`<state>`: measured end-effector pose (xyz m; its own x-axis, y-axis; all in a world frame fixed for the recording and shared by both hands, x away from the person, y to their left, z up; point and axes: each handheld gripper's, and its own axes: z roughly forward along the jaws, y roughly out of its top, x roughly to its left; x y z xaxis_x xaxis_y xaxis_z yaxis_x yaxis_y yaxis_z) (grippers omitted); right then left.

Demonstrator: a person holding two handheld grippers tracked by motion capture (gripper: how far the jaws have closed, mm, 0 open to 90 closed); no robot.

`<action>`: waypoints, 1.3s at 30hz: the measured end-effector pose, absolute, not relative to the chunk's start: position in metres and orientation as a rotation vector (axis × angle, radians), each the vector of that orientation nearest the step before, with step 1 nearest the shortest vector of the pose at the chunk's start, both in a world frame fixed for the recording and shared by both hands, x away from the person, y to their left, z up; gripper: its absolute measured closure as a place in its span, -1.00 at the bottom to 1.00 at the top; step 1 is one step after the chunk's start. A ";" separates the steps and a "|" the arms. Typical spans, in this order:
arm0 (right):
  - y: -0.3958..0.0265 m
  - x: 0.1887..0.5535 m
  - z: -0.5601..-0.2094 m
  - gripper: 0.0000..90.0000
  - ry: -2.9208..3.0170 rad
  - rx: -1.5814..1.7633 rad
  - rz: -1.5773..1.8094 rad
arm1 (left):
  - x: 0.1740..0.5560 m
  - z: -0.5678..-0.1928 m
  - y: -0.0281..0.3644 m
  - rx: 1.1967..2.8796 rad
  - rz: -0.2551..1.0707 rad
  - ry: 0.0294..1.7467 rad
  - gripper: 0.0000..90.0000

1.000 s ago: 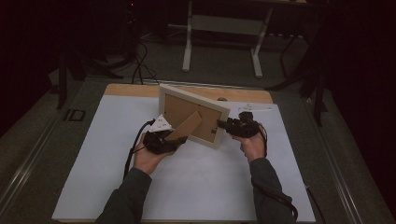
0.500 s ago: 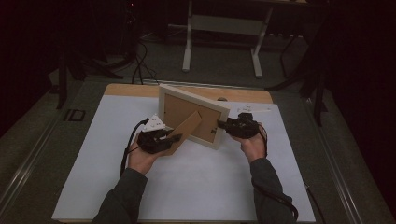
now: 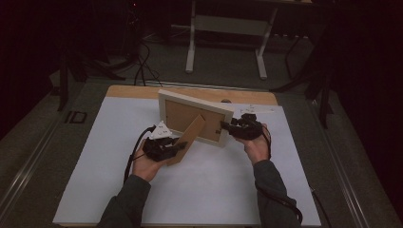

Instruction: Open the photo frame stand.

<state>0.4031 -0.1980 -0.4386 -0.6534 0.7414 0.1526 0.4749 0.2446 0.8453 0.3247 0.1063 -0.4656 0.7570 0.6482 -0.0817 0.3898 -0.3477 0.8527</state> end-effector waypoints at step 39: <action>-0.194 0.401 -0.433 0.01 2.162 1.135 1.385 | 0.318 -0.485 0.083 2.056 0.339 0.754 0.70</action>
<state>0.4010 -0.1942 -0.4330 -0.6268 0.7675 0.1347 0.4432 0.2089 0.8717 0.3176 0.0831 -0.4850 0.7774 0.6274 -0.0448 0.3832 -0.4160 0.8247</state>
